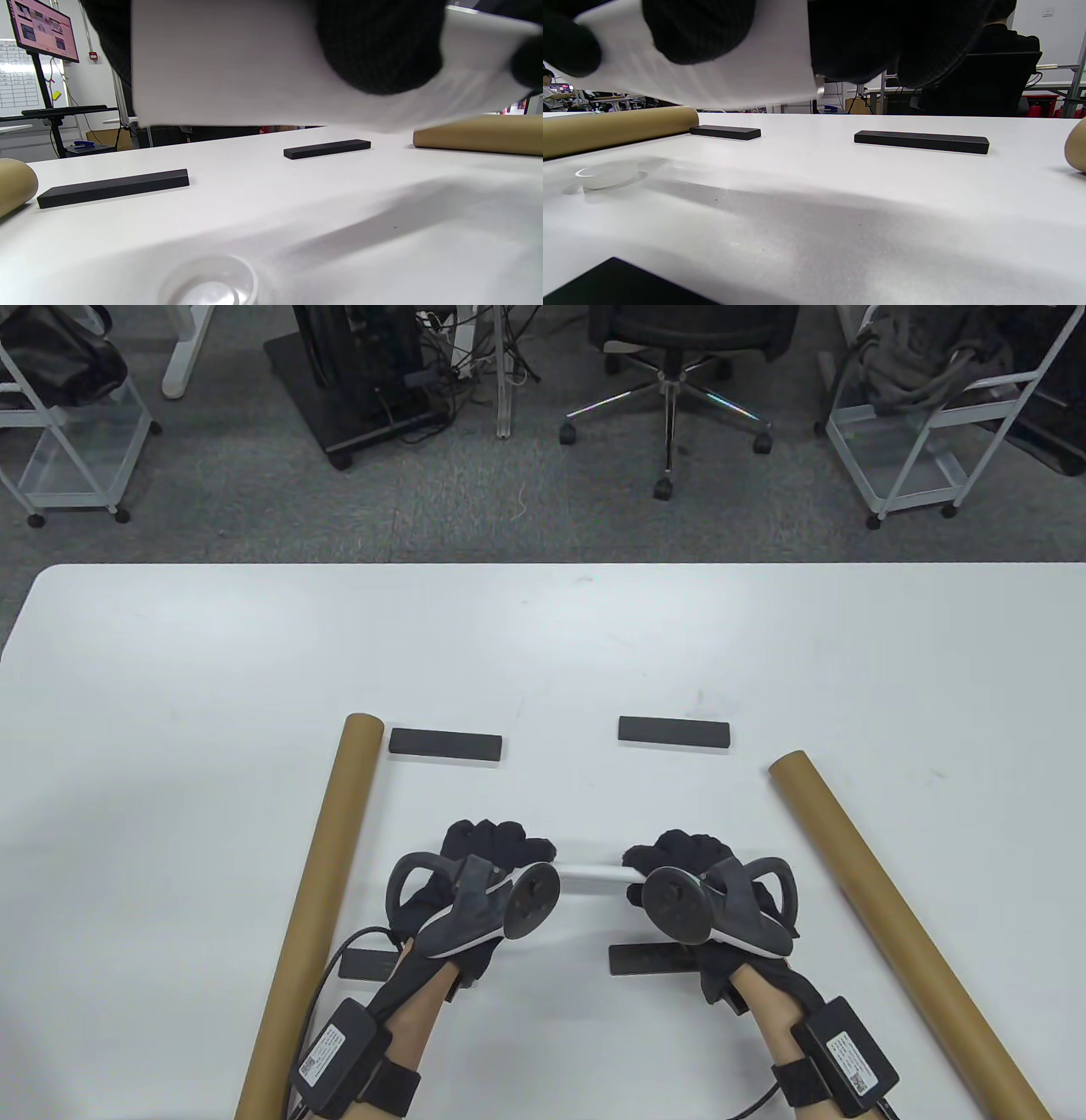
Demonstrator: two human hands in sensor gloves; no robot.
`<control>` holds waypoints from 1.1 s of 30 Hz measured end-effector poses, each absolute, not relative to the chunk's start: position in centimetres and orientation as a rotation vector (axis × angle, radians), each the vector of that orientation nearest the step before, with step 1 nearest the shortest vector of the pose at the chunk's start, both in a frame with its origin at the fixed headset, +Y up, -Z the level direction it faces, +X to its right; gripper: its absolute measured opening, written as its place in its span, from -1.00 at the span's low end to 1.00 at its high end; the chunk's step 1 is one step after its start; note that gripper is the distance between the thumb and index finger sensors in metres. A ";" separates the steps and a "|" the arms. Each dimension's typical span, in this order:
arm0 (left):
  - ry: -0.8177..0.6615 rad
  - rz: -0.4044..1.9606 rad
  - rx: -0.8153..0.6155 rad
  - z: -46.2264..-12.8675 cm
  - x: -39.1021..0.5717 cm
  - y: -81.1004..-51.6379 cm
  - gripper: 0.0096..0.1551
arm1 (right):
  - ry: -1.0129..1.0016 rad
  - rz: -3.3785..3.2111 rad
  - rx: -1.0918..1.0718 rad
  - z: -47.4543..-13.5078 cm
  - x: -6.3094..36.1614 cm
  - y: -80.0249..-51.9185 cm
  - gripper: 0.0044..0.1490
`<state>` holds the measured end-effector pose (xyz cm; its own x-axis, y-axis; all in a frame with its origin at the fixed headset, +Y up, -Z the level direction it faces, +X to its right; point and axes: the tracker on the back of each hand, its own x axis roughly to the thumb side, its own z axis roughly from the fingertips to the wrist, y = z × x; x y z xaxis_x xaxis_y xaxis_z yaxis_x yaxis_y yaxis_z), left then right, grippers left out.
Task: Roll up posters and store in mailing tubes
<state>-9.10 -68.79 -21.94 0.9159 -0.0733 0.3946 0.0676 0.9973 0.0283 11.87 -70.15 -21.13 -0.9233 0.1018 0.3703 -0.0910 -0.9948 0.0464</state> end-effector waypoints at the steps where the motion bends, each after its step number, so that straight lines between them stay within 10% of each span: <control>1: -0.407 -0.074 0.020 -21.9 -9.1 -68.8 -0.45 | 0.030 2.995 0.569 -21.1 11.9 -70.1 -0.36; 25: -0.402 -0.040 0.033 -21.9 -9.3 -68.4 -0.37 | 0.282 2.888 0.520 -21.4 12.1 -70.3 -0.28; 33: -0.405 -0.062 0.046 -21.8 -9.2 -68.3 -0.44 | 0.094 2.909 0.532 -21.4 12.5 -70.1 -0.37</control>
